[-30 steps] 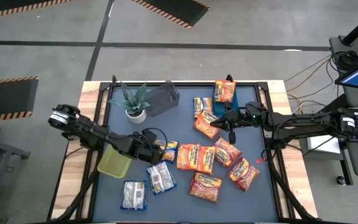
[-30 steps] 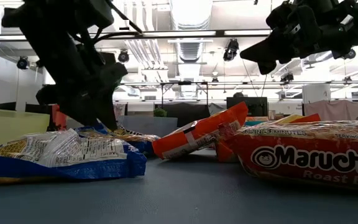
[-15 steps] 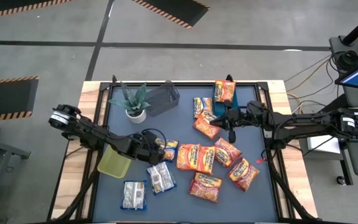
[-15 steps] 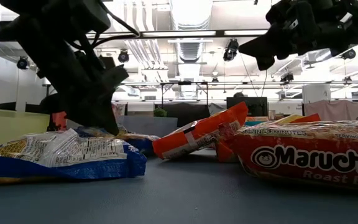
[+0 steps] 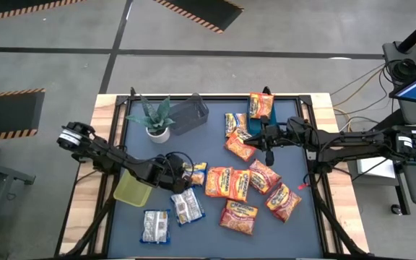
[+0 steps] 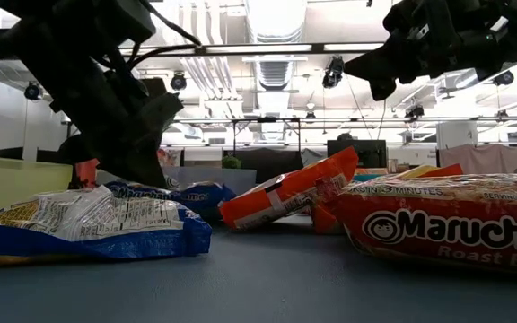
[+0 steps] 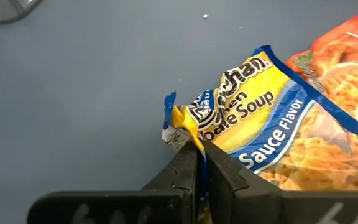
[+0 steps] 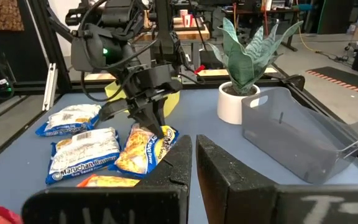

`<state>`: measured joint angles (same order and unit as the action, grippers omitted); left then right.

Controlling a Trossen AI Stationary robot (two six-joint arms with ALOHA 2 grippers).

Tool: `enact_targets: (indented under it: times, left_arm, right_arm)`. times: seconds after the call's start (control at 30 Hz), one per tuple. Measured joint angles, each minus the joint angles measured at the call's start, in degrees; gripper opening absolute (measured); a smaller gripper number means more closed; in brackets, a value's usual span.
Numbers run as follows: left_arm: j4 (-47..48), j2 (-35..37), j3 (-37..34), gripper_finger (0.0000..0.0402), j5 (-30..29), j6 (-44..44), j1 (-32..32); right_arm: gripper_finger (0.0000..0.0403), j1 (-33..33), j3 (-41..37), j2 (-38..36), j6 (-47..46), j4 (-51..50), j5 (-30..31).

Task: Sort Maruchan noodles
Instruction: Put the blue noodle pack into the yellow bin

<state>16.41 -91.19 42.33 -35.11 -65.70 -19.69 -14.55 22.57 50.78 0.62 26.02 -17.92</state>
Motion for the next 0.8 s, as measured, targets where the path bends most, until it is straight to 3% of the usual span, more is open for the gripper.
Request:
enact_targets:
  times: [0.37, 0.8]
  left_arm:
    - [1.6, 0.2, 5.9, 0.0, -0.5, 11.7, -1.7]
    - [12.1, 1.5, 15.4, 0.0, -7.4, 21.9, -7.1]
  right_arm:
    - [0.0013, 0.0, 0.0, 0.0, 0.1, -0.1, 0.0]
    - [0.0013, 0.0, 0.0, 0.0, 0.4, -0.3, 0.0]
